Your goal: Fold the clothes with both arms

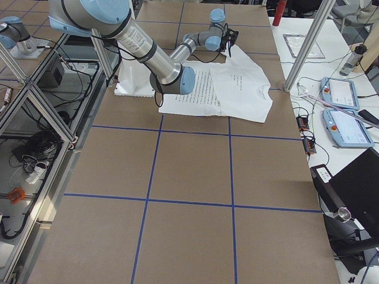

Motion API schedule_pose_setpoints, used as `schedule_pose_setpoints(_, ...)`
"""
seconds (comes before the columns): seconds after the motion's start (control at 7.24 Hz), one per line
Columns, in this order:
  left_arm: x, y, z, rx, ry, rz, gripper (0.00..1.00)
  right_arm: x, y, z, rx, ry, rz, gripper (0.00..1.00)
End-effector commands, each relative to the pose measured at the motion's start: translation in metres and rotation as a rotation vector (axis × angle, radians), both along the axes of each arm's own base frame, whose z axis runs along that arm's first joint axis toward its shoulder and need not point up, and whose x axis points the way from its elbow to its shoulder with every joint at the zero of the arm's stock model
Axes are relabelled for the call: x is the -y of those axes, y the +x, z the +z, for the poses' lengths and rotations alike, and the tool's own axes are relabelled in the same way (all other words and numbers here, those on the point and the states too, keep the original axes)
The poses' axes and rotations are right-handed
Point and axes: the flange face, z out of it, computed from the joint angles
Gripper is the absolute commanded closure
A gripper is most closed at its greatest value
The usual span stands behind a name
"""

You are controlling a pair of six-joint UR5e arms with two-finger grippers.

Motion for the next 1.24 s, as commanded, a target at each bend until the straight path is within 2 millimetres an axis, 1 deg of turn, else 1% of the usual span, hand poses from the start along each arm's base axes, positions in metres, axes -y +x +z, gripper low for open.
schedule_pose_setpoints(0.0, 0.029, 0.029, 0.021, -0.013, 0.002, 0.019, 0.0, 0.008, 0.023, 0.004, 0.023, -0.02, 0.033, 0.5)
schedule_pose_setpoints(0.14, 0.034, 0.049, 0.042, -0.034, -0.035, 0.016, 0.0, -0.003, 0.061, 0.048, 0.036, -0.016, 0.024, 0.4)
schedule_pose_setpoints(0.28, 0.042, 0.078, 0.053, -0.062, -0.09, 0.015, 0.01, -0.005, 0.104, 0.094, 0.034, -0.031, -0.006, 0.39)
schedule_pose_setpoints(0.41, 0.054, 0.103, 0.061, -0.074, -0.151, 0.016, 0.06, 0.008, 0.125, 0.123, 0.016, -0.042, -0.048, 0.39)
schedule_pose_setpoints(0.55, 0.055, 0.124, 0.071, -0.057, -0.156, 0.024, 0.06, 0.015, 0.151, 0.16, -0.009, -0.05, -0.059, 0.4)
schedule_pose_setpoints(0.69, 0.057, 0.132, 0.081, -0.058, -0.153, 0.02, 0.06, 0.014, 0.181, 0.191, -0.031, -0.024, -0.067, 0.39)
schedule_pose_setpoints(0.83, 0.069, 0.145, 0.087, -0.057, -0.157, 0.034, 0.07, 0.011, 0.208, 0.22, -0.047, -0.012, -0.096, 0.39)
schedule_pose_setpoints(0.97, 0.085, 0.164, 0.085, -0.059, -0.172, 0.045, 0.1, 0.01, 0.22, 0.233, -0.051, -0.015, -0.107, 0.39)
schedule_pose_setpoints(1.11, 0.094, 0.171, 0.088, -0.033, -0.169, 0.032, 0.12, 0.005, 0.224, 0.239, -0.053, -0.019, -0.109, 0.39)
